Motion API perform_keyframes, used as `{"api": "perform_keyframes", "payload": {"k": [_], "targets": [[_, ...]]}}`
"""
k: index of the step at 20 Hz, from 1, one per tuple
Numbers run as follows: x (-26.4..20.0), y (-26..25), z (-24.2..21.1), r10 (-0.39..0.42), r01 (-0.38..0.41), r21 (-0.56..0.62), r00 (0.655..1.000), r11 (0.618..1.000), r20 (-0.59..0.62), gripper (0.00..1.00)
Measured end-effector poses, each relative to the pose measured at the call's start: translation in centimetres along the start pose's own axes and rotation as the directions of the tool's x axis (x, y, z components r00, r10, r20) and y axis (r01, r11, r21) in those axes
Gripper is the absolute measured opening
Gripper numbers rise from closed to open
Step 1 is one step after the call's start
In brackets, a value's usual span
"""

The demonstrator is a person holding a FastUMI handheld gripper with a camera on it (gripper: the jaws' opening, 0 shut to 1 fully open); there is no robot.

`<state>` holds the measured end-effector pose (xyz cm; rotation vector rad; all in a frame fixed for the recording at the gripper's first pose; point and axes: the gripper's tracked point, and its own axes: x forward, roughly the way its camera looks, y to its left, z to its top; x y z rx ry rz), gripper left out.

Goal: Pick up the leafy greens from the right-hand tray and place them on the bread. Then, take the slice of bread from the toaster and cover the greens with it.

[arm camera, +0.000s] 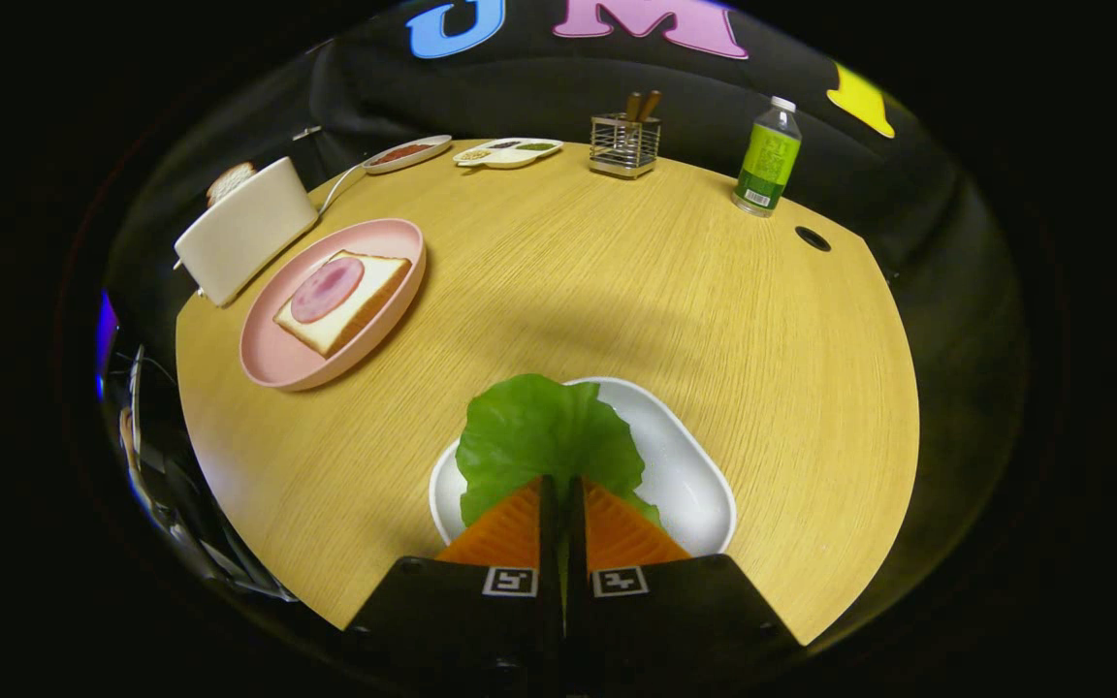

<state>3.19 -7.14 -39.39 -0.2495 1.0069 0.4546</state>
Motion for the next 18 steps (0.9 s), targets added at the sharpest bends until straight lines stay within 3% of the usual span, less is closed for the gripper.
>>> {"api": "perform_keyframes", "payload": {"k": [5, 18], "targets": [[-0.8, 0.7, 0.1, 0.034, -0.032, 0.075, 0.999, 0.997, -0.032, 0.06], [-6.9, 7.0, 6.8, 0.026, -0.037, 0.109, 0.995, 0.993, 0.097, 0.05]]}}
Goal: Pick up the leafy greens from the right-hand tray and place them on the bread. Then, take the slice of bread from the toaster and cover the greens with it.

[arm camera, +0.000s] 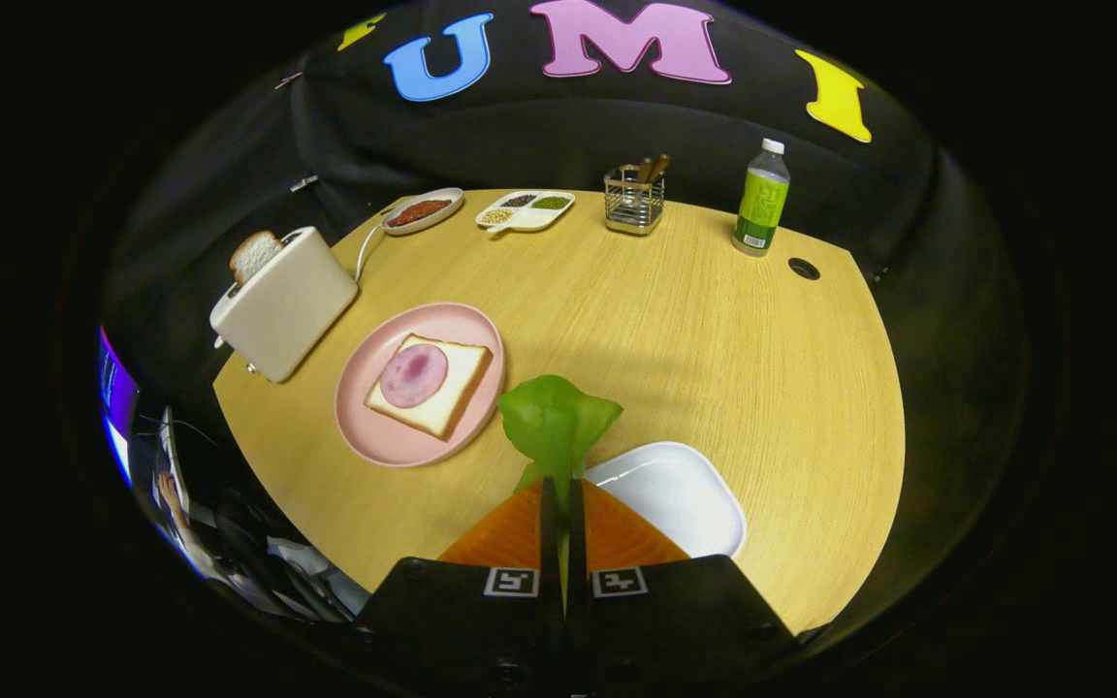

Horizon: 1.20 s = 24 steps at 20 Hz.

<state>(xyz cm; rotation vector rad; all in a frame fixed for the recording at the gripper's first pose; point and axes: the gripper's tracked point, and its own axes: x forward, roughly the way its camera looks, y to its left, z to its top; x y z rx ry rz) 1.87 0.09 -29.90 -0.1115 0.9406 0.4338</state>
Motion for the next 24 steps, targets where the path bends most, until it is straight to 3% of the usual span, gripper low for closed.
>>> {"api": "perform_keyframes", "payload": {"k": [8, 17, 21, 24], "targets": [[2.3, 7.3, 5.3, 0.007, -0.007, 0.012, 1.000, 1.000, 0.016, 0.06], [9.0, 12.4, 5.4, -0.015, 0.018, 0.042, 0.998, 0.999, -0.068, 0.06], [10.4, 12.6, 5.2, -0.060, 0.064, 0.049, 0.994, 0.997, -0.093, 0.13], [10.9, 13.1, 5.4, -0.068, 0.074, 0.060, 0.993, 0.995, -0.094, 0.24]]}}
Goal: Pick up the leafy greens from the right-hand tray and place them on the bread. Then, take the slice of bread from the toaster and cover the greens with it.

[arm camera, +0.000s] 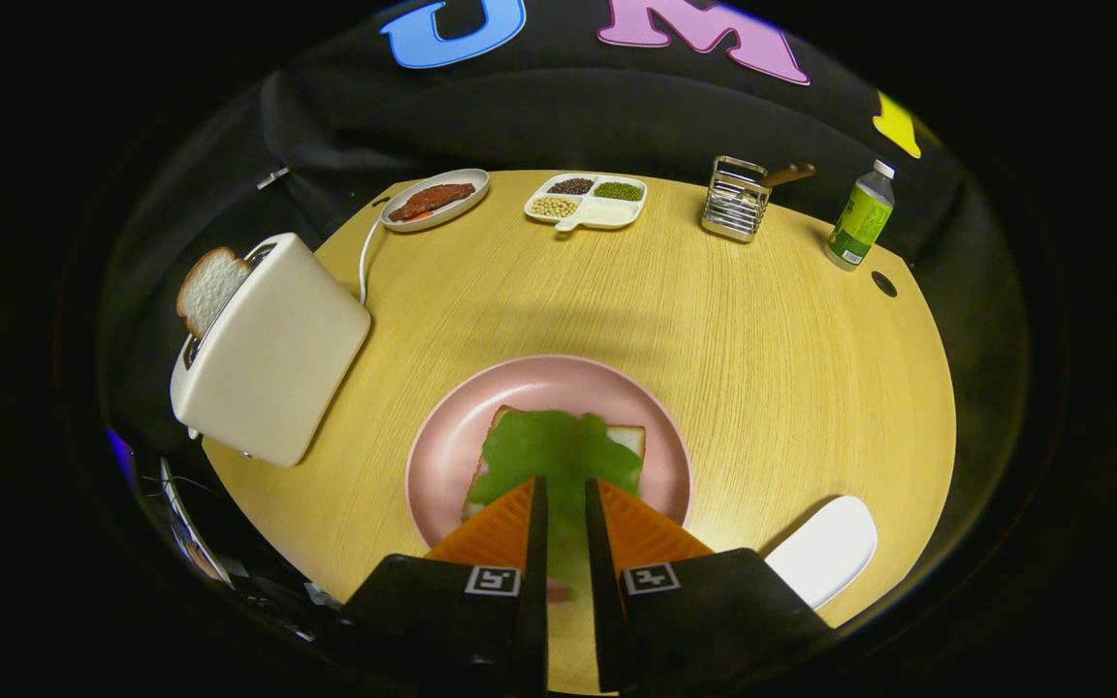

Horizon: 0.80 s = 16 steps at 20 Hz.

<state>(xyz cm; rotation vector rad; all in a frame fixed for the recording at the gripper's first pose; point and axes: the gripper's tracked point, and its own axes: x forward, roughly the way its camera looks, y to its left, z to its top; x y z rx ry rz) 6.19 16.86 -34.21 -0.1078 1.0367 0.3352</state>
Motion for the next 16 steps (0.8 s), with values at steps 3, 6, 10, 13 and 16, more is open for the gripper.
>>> {"api": "perform_keyframes", "payload": {"k": [3, 6, 10, 13, 16], "targets": [[0.5, 1.0, 0.2, 0.006, -0.006, 0.025, 1.000, 1.000, 0.001, 0.37], [0.0, 2.2, 1.1, 0.018, -0.018, 0.013, 0.999, 1.000, 0.035, 0.68], [-1.8, 3.8, 2.9, 0.030, -0.026, -0.045, 0.996, 0.999, 0.083, 1.00], [-3.9, 6.4, 5.0, 0.066, -0.053, -0.095, 0.988, 0.994, 0.142, 0.99], [-5.9, 9.5, 7.2, 0.097, -0.071, -0.146, 0.979, 0.987, 0.180, 0.99]]}}
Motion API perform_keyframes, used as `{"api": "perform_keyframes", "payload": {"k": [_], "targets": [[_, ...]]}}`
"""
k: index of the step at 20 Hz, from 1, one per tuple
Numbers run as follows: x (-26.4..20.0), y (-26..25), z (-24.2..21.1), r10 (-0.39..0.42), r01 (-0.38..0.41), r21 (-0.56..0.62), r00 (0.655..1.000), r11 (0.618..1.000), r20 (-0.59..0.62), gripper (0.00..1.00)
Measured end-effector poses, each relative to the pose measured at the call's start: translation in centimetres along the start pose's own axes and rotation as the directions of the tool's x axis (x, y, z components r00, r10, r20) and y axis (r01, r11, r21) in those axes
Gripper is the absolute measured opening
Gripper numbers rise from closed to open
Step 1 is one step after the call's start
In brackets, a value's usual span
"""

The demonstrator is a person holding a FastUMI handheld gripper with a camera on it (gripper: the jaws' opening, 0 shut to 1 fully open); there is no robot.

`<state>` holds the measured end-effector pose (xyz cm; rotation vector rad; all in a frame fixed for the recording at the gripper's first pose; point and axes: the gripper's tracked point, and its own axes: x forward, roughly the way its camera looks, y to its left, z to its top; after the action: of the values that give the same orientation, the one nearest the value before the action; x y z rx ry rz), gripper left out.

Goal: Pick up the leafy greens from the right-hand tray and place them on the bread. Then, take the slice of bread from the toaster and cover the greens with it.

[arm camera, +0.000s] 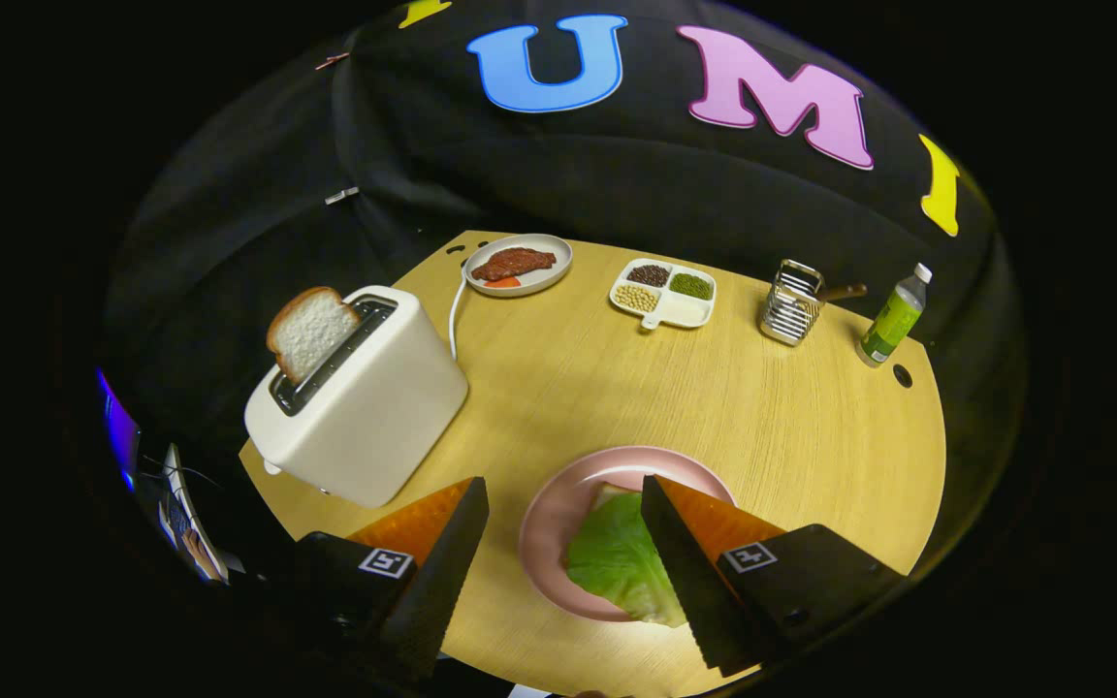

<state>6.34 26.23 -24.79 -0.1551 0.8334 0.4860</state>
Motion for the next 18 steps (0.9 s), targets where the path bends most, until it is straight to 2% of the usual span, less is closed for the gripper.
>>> {"api": "perform_keyframes", "payload": {"k": [3, 8, 18], "targets": [[-1.1, 3.3, 3.4, 0.037, -0.034, -0.041, 0.997, 0.999, 0.067, 0.99], [-1.4, 9.4, 6.7, 0.119, -0.113, -0.056, 0.987, 0.992, 0.106, 0.99], [1.9, 21.2, 8.4, 0.226, -0.207, -0.191, 0.970, 0.959, 0.085, 1.00]]}}
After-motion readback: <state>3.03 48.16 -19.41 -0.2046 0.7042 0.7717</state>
